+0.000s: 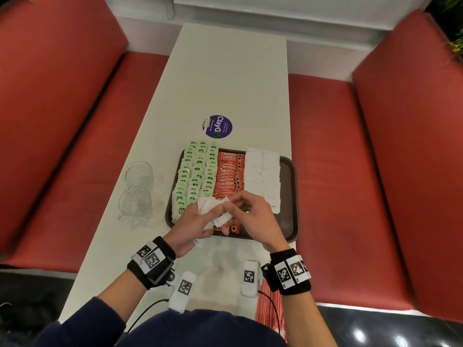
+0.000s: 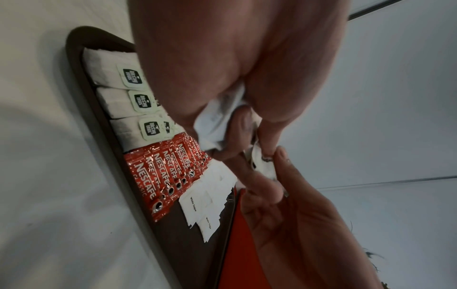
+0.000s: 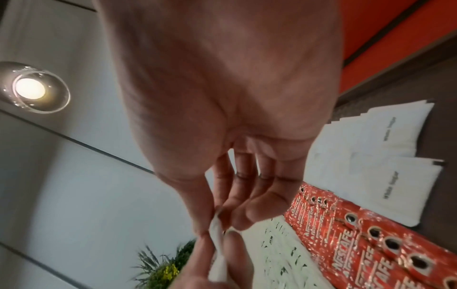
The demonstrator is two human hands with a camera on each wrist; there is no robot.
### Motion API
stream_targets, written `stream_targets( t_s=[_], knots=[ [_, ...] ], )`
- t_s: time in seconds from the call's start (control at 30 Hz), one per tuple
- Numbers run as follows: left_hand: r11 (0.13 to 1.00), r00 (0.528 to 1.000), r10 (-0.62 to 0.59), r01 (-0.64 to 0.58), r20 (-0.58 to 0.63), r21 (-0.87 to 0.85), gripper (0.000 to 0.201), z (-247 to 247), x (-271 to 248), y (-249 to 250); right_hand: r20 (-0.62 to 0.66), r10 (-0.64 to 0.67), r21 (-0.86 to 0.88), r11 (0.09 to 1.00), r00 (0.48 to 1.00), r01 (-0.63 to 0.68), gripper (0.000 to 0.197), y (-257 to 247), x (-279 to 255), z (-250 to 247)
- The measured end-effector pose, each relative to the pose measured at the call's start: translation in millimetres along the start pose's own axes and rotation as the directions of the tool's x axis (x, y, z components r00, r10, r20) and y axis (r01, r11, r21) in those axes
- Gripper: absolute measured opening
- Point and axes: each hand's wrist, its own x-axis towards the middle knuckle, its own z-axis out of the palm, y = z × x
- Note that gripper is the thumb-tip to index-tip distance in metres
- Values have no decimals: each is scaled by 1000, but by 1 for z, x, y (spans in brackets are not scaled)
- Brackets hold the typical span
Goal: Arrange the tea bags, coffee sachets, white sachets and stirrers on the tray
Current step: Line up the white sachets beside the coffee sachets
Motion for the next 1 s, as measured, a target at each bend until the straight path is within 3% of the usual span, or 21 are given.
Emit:
stream_targets(
  t_s=[0.2, 0.4, 0.6, 0.7, 0.83, 0.9, 1.0],
  knots=[
    [999, 995, 44, -43, -92, 11, 24, -2, -2, 4, -133, 22, -20, 999, 991, -25, 8, 4, -1, 0],
    [996, 981, 79, -70, -177, 57, 30, -3, 4, 1, -61, 75, 16, 997, 995, -74, 14, 5, -12, -1],
    [995, 985, 54, -39, -164, 92, 23, 4, 3, -4, -120, 161, 114, 983, 980, -147, 8, 23, -18, -9],
    [996, 982, 17, 0, -191, 88, 32, 2, 3, -3, -276, 211, 162, 972, 938, -171, 8, 41, -20, -31],
    [999, 977, -11, 21, -212, 45, 36, -6, 2, -4, -530, 244, 113, 969, 812, -218, 12, 76, -19, -67],
    [999, 975, -28, 37, -221, 39, 36, -8, 0, -4, -578, 255, 66, 962, 775, -267, 10, 89, -15, -75],
    [997, 972, -64, 71, -225, 24, 35, -10, -1, -5, -578, 253, -13, 948, 776, -319, 12, 101, -5, -74]
  ],
)
